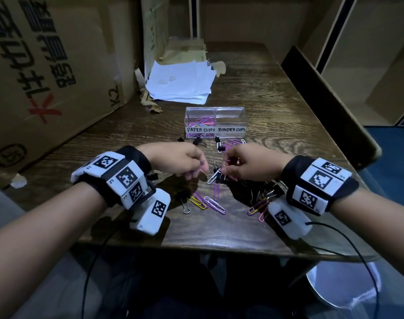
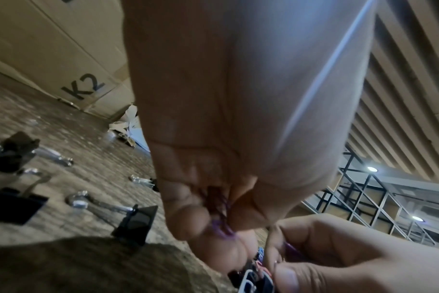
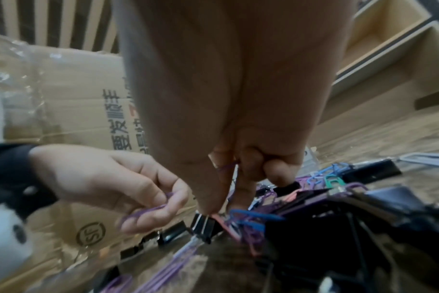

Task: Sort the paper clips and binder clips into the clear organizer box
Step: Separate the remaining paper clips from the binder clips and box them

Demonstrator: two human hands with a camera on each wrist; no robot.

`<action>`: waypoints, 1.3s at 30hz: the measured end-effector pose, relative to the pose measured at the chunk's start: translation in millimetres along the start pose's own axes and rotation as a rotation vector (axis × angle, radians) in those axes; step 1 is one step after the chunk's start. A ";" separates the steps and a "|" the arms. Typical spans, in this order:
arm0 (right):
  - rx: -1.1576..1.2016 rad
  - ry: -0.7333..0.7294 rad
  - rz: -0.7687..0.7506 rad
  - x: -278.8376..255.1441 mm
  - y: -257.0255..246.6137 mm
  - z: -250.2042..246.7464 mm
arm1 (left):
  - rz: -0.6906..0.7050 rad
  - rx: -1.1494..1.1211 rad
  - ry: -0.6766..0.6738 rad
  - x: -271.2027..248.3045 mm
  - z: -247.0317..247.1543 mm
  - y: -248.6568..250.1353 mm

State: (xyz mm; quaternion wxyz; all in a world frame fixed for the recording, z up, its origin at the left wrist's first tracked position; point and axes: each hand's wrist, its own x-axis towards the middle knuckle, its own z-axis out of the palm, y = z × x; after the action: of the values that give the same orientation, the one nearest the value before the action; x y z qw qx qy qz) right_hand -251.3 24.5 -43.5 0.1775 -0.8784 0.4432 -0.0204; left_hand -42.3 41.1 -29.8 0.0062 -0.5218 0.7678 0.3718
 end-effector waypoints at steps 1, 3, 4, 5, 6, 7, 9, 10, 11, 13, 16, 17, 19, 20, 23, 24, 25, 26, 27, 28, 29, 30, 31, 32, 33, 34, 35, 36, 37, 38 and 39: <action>0.022 0.017 -0.001 1.4 0.9 -0.9 | -0.014 -0.039 0.027 1.7 1.6 -1.3; 0.052 0.036 0.007 3.6 2.6 -4.0 | -0.022 -0.089 0.045 5.1 2.8 -2.5; 0.059 0.033 0.011 4.7 3.5 -6.3 | -0.018 -0.093 0.041 6.9 1.0 -1.9; 0.062 0.026 0.014 6.3 4.9 -8.0 | -0.014 -0.079 0.034 8.6 -1.4 -0.6; 0.063 0.021 0.010 8.2 5.9 -9.4 | -0.012 -0.068 0.033 10.3 -3.9 0.8; 0.062 0.019 0.005 10.3 6.3 -9.8 | -0.018 -0.070 0.036 14.1 -6.1 1.1; 0.069 0.023 -0.005 16.0 6.5 -9.9 | -0.036 -0.028 0.062 21.4 -9.9 4.8; 0.083 0.019 -0.007 17.0 5.2 -9.9 | -0.044 0.026 0.087 23.3 -8.9 6.3; 0.099 0.016 -0.004 17.2 4.0 -10.0 | -0.055 0.100 0.119 25.3 -6.1 6.6; 0.117 0.004 -0.008 19.4 2.5 -13.5 | -0.054 0.221 0.164 29.4 -0.1 2.3; 0.139 -0.027 0.020 21.5 4.5 -19.3 | 0.016 0.231 0.169 32.7 8.1 -2.6; 0.136 -0.035 0.042 22.0 6.9 -20.6 | 0.037 0.238 0.176 33.1 7.6 -2.0; 0.139 -0.017 0.077 24.7 13.0 -20.5 | 0.069 0.281 0.207 35.0 5.1 -1.9; 0.151 -0.004 0.085 25.9 15.2 -19.5 | 0.086 0.307 0.220 35.9 4.4 -3.5; 0.177 0.012 0.067 28.1 17.7 -16.3 | 0.092 0.376 0.239 35.5 4.1 -8.9; 0.188 0.010 0.059 27.3 16.9 -16.2 | 0.093 0.390 0.253 34.8 2.8 -10.1; 0.186 0.013 0.045 25.5 14.9 -16.3 | 0.088 0.394 0.263 32.6 1.6 -10.0; 0.158 0.022 0.041 23.2 11.6 -16.3 | 0.084 0.394 0.265 30.2 0.1 -10.1; 0.102 0.033 0.041 20.9 7.5 -15.8 | 0.086 0.400 0.260 27.4 -0.6 -9.5; 0.031 0.038 0.046 18.3 2.4 -14.0 | 0.092 0.410 0.256 23.9 0.2 -8.8; -0.035 0.045 0.050 16.4 -1.5 -10.4 | 0.099 0.416 0.258 21.1 1.8 -8.0; -0.080 0.051 0.061 15.2 -4.3 -6.2 | 0.101 0.415 0.265 20.0 3.4 -8.4; -0.099 0.055 0.077 15.4 -6.2 -2.0 | 0.094 0.414 0.267 19.3 4.2 -8.1; -0.103 0.060 0.091 15.4 -8.9 0.6 | 0.076 0.422 0.258 18.5 4.6 -7.9; -0.097 0.069 0.103 16.0 -10.1 2.2 | 0.049 0.436 0.238 17.6 4.9 -7.5; -0.075 0.078 0.113 15.1 -11.9 1.8 | 0.011 0.452 0.213 16.2 4.8 -6.9; -0.047 0.089 0.126 13.8 -13.2 -0.4 | -0.029 0.458 0.186 14.1 4.4 -5.9; -0.019 0.088 0.143 12.5 -13.2 -2.4 | -0.063 0.448 0.162 12.1 3.4 -5.5; 0.010 0.081 0.155 11.4 -12.5 -4.2 | -0.090 0.415 0.146 9.9 2.4 -5.1; 0.034 0.077 0.164 11.1 -11.1 -5.5 | -0.110 0.362 0.147 7.9 0.7 -5.2; 0.056 0.078 0.175 11.9 -8.0 -6.0 | -0.122 0.299 0.160 5.6 -0.8 -4.4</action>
State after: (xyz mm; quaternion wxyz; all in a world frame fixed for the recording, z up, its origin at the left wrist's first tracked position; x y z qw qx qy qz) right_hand -239.1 17.8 -36.6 0.1856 -0.8295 0.5243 -0.0511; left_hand -40.9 35.4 -34.0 0.0451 -0.5887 0.7794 0.2096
